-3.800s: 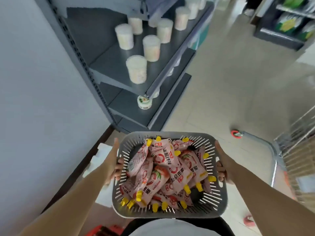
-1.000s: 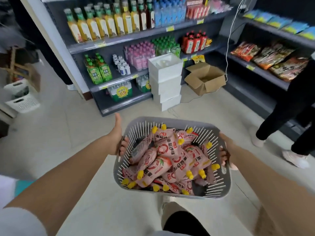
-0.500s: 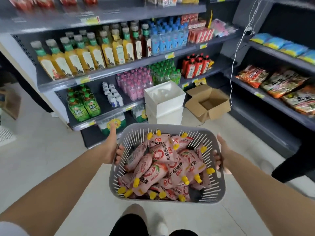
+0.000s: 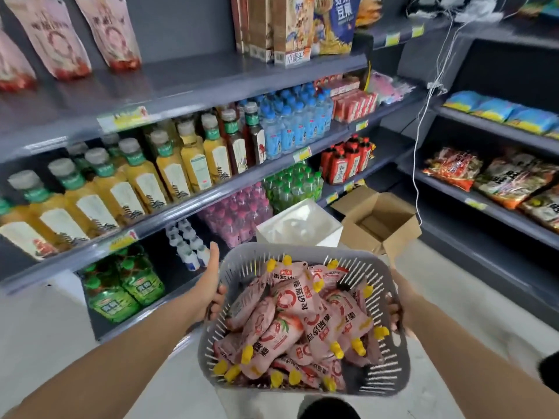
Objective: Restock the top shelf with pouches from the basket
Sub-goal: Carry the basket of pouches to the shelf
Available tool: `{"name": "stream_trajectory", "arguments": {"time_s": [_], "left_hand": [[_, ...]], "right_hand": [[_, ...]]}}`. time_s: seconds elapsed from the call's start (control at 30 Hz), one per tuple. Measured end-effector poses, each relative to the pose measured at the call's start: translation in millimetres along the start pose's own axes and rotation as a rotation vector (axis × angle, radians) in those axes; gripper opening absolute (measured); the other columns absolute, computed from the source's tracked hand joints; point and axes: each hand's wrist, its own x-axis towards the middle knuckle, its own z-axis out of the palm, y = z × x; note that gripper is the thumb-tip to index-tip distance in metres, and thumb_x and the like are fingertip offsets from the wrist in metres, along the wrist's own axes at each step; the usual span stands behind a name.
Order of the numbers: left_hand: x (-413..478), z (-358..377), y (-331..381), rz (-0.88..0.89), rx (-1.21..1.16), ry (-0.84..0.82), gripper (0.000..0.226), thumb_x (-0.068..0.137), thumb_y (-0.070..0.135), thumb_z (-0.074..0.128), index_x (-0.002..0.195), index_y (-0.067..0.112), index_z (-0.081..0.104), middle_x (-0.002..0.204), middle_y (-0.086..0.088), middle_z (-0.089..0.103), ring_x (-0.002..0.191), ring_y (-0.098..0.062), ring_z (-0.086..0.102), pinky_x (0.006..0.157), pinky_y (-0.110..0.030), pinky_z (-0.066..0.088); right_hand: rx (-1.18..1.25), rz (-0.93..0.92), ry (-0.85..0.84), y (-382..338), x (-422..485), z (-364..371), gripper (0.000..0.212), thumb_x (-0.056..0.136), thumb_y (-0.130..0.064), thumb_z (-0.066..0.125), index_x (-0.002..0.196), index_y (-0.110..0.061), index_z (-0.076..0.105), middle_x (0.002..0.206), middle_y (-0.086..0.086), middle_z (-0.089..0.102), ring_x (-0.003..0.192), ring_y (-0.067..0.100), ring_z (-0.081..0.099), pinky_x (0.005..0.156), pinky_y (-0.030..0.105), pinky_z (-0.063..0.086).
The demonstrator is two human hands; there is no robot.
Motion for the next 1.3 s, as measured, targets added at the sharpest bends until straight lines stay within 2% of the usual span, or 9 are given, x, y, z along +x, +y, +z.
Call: {"name": "stream_trajectory", "arguments": {"time_s": [0.17, 0.33, 0.43, 0.6, 0.7, 0.8, 1.0, 1.2, 1.3], "left_hand": [[54.6, -12.3, 55.6, 0.013, 0.075, 0.037, 0.126, 0.059, 0.096, 0.005, 0.147, 0.007, 0.015, 0.068, -0.016, 0.053, 0.042, -0.018, 0.030, 0.043, -0.023, 0.027], [106.5, -10.6, 99.1, -0.042, 0.063, 0.037, 0.134, 0.054, 0.098, 0.011, 0.141, 0.000, 0.039, 0.048, -0.002, 0.024, 0.039, -0.016, 0.020, 0.039, -0.021, 0.024], [123.7, -0.7, 125.5, -0.079, -0.015, 0.035, 0.093, 0.045, 0.101, 0.013, 0.056, 0.014, 0.041, 0.048, -0.002, 0.022, 0.039, -0.015, 0.019, 0.043, -0.024, 0.021], [163.4, 16.4, 160.4, -0.104, -0.126, 0.049, 0.081, 0.049, 0.100, 0.015, 0.054, 0.020, 0.023, 0.049, -0.001, 0.018, 0.041, -0.014, 0.014, 0.044, -0.025, 0.013], [185.0, 31.6, 176.9, -0.151, -0.209, 0.109, 0.108, 0.057, 0.097, 0.015, 0.079, 0.003, 0.062, 0.053, -0.008, 0.043, 0.040, -0.020, 0.035, 0.044, -0.026, 0.030], [194.6, 53.6, 191.1, -0.135, -0.301, 0.195, 0.103, 0.075, 0.085, 0.009, 0.152, 0.018, 0.018, 0.141, -0.028, 0.042, 0.102, -0.045, 0.061, 0.084, -0.044, 0.051], [220.7, 79.2, 205.4, -0.174, -0.616, 0.318, 0.094, 0.085, 0.075, 0.016, 0.150, 0.007, 0.014, 0.152, -0.021, 0.014, 0.140, -0.040, 0.012, 0.113, -0.051, 0.014], [239.7, 84.9, 220.3, -0.215, -0.635, 0.404, 0.096, 0.080, 0.080, 0.012, 0.152, 0.017, 0.021, 0.148, -0.019, 0.038, 0.134, -0.040, 0.037, 0.109, -0.050, 0.029], [241.3, 88.9, 223.8, -0.230, -0.647, 0.436, 0.097, 0.082, 0.078, 0.013, 0.145, 0.008, 0.036, 0.095, -0.026, 0.066, 0.074, -0.034, 0.063, 0.066, -0.035, 0.051]], "right_hand": [[0.048, 0.050, -0.008, -26.3, 48.6, 23.5, 0.066, 0.082, -0.076, 0.039, 0.048, -0.021, 0.027, 0.036, -0.001, 0.029, 0.025, 0.013, 0.027, 0.033, 0.013, 0.026], [-0.014, 0.104, -0.026, -84.0, 107.0, 36.3, 0.064, 0.077, -0.080, 0.039, 0.051, -0.023, 0.023, 0.036, -0.002, 0.027, 0.026, 0.014, 0.025, 0.034, 0.014, 0.025], [-0.053, 0.077, -0.002, -121.2, 143.5, 40.5, 0.065, 0.081, -0.077, 0.040, 0.053, -0.021, 0.025, 0.037, 0.001, 0.028, 0.026, 0.015, 0.024, 0.032, 0.015, 0.025], [-0.099, 0.037, -0.038, -193.0, 190.9, 44.0, 0.057, 0.097, -0.055, 0.034, 0.058, -0.014, 0.036, 0.030, 0.000, 0.033, 0.020, 0.012, 0.030, 0.028, 0.011, 0.026], [-0.146, -0.003, -0.081, -239.5, 219.1, 48.4, 0.058, 0.097, -0.055, 0.037, 0.056, -0.015, 0.034, 0.032, 0.000, 0.029, 0.021, 0.013, 0.026, 0.030, 0.011, 0.025], [-0.346, -0.030, -0.107, -283.3, 252.1, 56.0, 0.060, 0.088, -0.066, 0.041, 0.055, -0.017, 0.037, 0.039, 0.000, 0.025, 0.027, 0.014, 0.023, 0.034, 0.014, 0.023], [-0.544, -0.026, -0.188, -342.9, 303.9, 84.1, 0.062, 0.087, -0.069, 0.039, 0.056, -0.016, 0.035, 0.042, 0.000, 0.025, 0.033, 0.014, 0.022, 0.039, 0.017, 0.022], [-0.569, -0.063, -0.276, -362.2, 338.8, 110.5, 0.052, 0.091, -0.062, 0.041, 0.064, -0.017, 0.043, 0.039, -0.002, 0.028, 0.026, 0.010, 0.022, 0.030, 0.015, 0.018], [-0.584, -0.053, -0.294, -362.9, 354.4, 114.2, 0.054, 0.089, -0.064, 0.042, 0.072, -0.013, 0.049, 0.049, 0.001, 0.029, 0.025, 0.009, 0.025, 0.030, 0.014, 0.019]]}}
